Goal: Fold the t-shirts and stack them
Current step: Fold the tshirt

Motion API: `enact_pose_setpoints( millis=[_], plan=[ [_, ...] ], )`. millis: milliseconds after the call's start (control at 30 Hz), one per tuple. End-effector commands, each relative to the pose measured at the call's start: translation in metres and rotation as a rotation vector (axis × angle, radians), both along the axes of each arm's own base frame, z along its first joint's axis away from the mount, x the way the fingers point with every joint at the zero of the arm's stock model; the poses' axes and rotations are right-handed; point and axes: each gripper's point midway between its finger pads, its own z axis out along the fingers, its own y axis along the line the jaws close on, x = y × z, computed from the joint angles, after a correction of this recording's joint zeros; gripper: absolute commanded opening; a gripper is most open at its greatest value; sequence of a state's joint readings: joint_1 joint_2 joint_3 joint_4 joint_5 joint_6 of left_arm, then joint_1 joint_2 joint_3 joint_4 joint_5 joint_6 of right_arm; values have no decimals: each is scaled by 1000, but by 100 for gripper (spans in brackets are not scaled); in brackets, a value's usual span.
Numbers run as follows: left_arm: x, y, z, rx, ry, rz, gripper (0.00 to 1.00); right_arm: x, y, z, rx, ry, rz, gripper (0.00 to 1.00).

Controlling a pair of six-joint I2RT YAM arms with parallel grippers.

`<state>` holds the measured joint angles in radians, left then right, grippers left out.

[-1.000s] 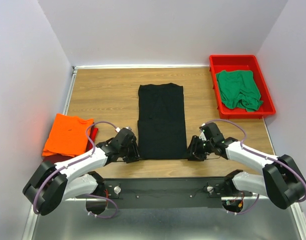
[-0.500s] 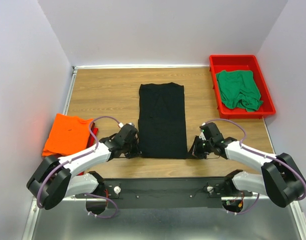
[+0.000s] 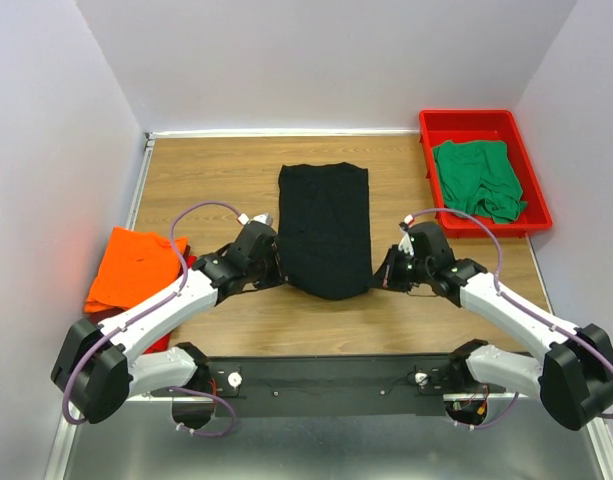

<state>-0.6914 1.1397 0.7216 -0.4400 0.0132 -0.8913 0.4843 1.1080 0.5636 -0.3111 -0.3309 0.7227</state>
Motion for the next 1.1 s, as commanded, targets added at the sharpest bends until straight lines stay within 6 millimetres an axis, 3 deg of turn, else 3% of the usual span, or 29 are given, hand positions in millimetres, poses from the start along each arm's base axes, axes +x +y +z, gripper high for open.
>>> enact_pose_setpoints(
  millis=[0,333,600,667,833,1000,1067],
  plan=[
    [6,9,13,27,-43,6,0,10,-3,19,-30,-57,-4,1],
    [-35,8,17,-96,16,-28,0,-23,-17,32,-23,-46,16,0],
    [-74,-8,31,-211,27,-54,0,-53,-24,40,13,-25,16,0],
    [-72,-9,34,-207,10,-52,0,-52,-24,45,19,-36,11,0],
    [-40,-14,70,-191,-127,-18,0,-16,-27,73,-53,-151,-29,1],
    [-8,-22,77,-154,-181,-39,0,31,-29,89,-156,-223,-100,0],
    [5,-16,77,-148,-185,-20,0,44,-24,103,-142,-256,-116,0]
  ],
)
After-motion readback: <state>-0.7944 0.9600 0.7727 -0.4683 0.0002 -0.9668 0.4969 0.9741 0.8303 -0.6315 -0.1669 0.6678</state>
